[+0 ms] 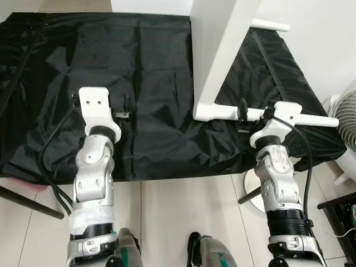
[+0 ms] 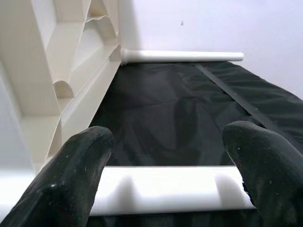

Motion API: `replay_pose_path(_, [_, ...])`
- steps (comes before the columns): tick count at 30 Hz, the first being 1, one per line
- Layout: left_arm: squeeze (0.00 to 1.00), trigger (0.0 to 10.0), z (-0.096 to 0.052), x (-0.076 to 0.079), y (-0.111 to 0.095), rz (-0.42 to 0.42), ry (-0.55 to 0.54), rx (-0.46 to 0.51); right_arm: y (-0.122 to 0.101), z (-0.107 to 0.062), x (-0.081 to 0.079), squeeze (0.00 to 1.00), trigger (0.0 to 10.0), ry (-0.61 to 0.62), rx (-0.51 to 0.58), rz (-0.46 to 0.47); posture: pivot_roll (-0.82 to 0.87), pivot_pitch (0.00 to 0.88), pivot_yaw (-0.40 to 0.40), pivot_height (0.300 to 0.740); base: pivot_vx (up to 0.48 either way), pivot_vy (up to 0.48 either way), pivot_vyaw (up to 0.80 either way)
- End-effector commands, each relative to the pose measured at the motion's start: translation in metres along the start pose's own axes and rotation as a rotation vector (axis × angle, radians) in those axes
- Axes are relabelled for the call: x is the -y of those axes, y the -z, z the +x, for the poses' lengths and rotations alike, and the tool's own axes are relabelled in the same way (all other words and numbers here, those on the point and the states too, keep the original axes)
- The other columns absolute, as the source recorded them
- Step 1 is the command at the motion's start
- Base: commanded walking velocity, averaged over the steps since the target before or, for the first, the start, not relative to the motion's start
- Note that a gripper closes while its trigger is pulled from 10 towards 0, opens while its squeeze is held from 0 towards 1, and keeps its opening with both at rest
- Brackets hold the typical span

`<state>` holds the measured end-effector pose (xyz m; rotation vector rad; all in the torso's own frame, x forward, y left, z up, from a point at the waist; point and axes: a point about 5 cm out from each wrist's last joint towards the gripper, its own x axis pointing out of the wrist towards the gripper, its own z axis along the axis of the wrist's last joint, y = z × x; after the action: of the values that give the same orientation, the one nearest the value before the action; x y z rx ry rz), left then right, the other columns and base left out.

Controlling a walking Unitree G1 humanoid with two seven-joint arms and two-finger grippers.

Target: Building children table

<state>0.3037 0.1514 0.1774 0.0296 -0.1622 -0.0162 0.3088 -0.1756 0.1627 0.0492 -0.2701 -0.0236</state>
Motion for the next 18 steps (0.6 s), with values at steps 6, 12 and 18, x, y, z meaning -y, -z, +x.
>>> replay_pose_path(6, [0.00, 10.0, -0.007, 0.008, 0.001, 0.014, -0.009, 0.032, 0.000, -0.005, -0.010, 0.00, 10.0, -0.037, 0.023, -0.022, 0.09, 0.085, -0.042, 0.740, 0.000, 0.000, 0.00])
replay_pose_path(12, [0.00, 10.0, -0.021, -0.001, 0.010, 0.055, -0.064, 0.048, 0.003, -0.012, -0.018, 0.00, 10.0, -0.064, 0.036, -0.050, 0.08, 0.068, -0.037, 0.740, 0.000, 0.000, 0.00])
replay_pose_path(18, [0.00, 10.0, -0.022, -0.003, 0.015, 0.027, -0.068, 0.048, 0.005, -0.014, -0.023, 0.00, 10.0, -0.073, 0.039, -0.056, 0.07, 0.054, -0.039, 0.740, 0.000, 0.000, 0.00])
